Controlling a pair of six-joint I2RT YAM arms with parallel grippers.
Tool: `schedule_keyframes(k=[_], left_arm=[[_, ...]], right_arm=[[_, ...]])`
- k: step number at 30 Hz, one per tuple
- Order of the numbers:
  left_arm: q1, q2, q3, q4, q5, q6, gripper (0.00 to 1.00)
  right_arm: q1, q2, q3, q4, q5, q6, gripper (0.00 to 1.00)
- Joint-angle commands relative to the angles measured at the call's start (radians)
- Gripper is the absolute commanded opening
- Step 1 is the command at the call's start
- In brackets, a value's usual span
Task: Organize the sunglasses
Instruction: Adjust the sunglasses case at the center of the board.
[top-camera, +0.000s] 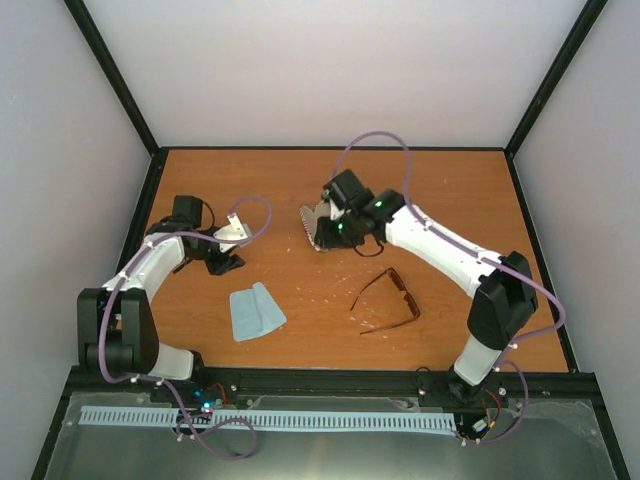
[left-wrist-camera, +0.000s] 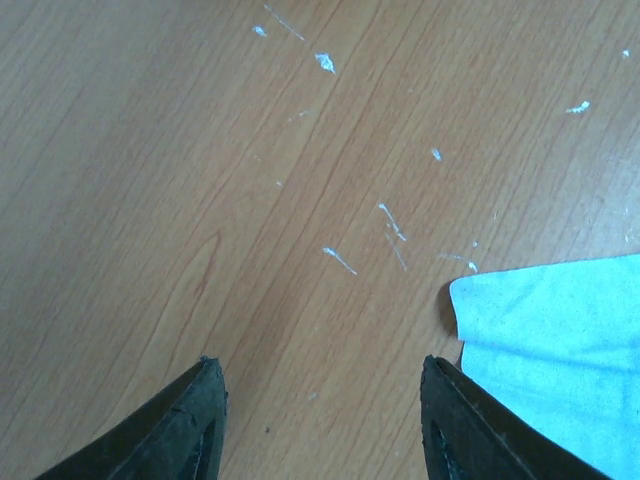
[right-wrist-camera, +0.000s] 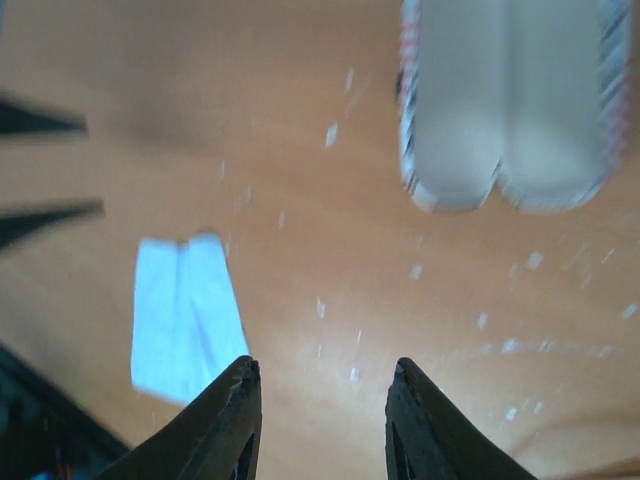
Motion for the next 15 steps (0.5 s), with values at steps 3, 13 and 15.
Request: schedule_keyframes(k=[3, 13, 15], left_arm=[[0.022, 0.037, 0.056, -0.061, 0.045, 0.103, 0.55], [0.022, 0.065, 0.099, -0.054, 0.046, 0.051, 0.55], [0.022, 0.061, 0.093, -0.053, 0.046, 0.047, 0.55]], right_arm=[[0.039, 0.003, -0.172, -0.060, -0.043, 0.099, 0.31], [-0.030, 0.258, -0.098, 0.020, 0.076, 0.132, 0.17], [-0.047, 0.294, -0.081, 0.027, 0.074, 0.120, 0.17]])
